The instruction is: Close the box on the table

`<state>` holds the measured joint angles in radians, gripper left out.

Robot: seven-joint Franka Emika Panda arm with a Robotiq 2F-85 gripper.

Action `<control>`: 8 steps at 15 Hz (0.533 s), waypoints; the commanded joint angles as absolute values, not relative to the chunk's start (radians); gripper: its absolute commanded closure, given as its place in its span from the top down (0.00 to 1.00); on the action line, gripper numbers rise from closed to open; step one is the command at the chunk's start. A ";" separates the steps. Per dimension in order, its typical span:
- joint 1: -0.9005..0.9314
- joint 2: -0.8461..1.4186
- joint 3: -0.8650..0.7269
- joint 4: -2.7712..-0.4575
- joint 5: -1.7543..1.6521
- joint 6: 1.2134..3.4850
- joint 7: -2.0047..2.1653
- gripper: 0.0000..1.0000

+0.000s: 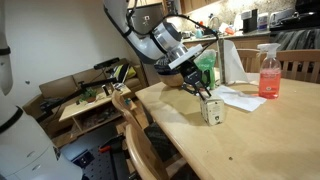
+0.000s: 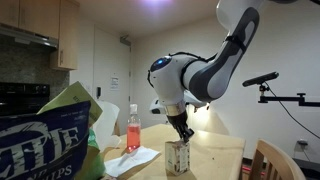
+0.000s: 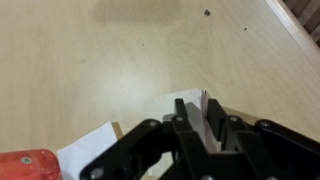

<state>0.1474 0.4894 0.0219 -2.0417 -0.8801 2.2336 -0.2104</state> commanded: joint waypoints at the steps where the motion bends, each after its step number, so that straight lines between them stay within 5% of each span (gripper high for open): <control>1: 0.148 0.516 0.034 -2.001 -0.905 2.180 -0.217 0.30; 8: 0.156 0.524 0.043 -1.984 -0.923 2.151 -0.217 0.30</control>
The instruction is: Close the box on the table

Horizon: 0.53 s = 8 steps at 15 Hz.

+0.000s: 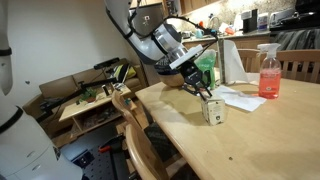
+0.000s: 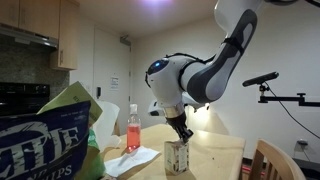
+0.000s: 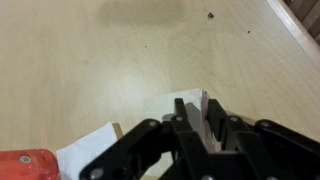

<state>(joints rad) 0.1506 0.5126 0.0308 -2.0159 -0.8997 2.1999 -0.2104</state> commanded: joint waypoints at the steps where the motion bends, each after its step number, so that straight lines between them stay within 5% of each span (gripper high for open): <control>1: 0.158 0.526 0.045 -1.979 -0.928 2.144 -0.217 0.30; 8: 0.176 0.548 0.060 -1.945 -0.966 2.089 -0.220 0.28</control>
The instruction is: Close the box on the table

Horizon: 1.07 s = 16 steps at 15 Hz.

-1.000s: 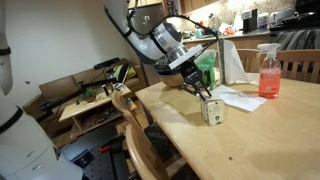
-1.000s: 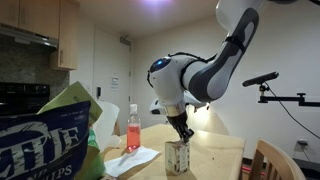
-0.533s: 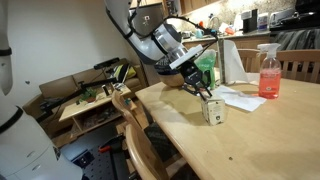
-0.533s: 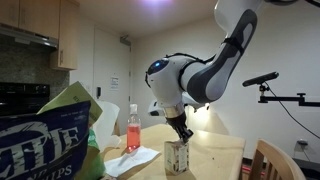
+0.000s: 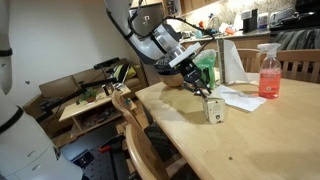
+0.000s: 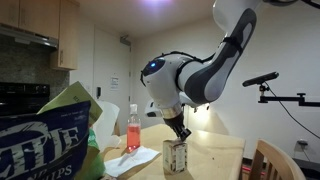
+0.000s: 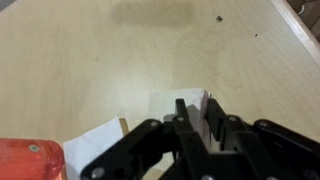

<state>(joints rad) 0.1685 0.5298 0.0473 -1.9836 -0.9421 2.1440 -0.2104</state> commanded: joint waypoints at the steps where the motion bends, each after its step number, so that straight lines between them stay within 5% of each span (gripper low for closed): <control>1: 0.178 0.551 0.062 -1.941 -0.970 2.082 -0.220 0.28; 16: 0.181 0.587 0.074 -1.898 -1.016 2.053 -0.220 0.36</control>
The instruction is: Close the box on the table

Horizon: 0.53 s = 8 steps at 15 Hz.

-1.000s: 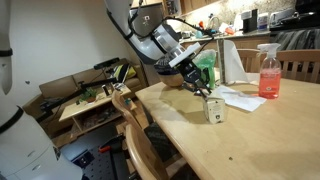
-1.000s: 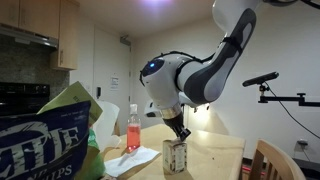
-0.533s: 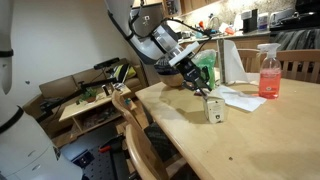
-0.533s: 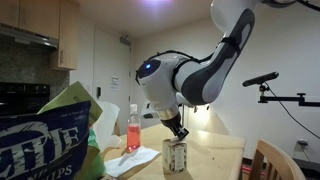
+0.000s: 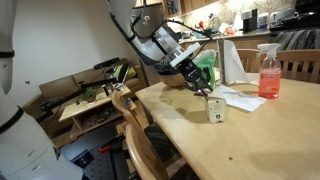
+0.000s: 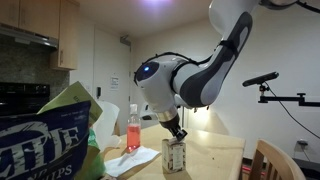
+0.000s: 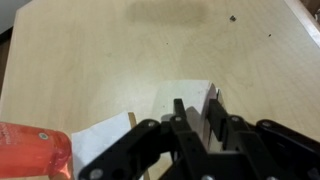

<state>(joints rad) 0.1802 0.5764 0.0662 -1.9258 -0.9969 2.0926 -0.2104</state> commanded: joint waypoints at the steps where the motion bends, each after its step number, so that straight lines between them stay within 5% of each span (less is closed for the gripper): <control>1: 0.181 0.587 0.074 -1.897 -1.018 2.053 -0.220 0.41; 8: 0.179 0.593 0.075 -1.895 -1.018 2.054 -0.220 0.37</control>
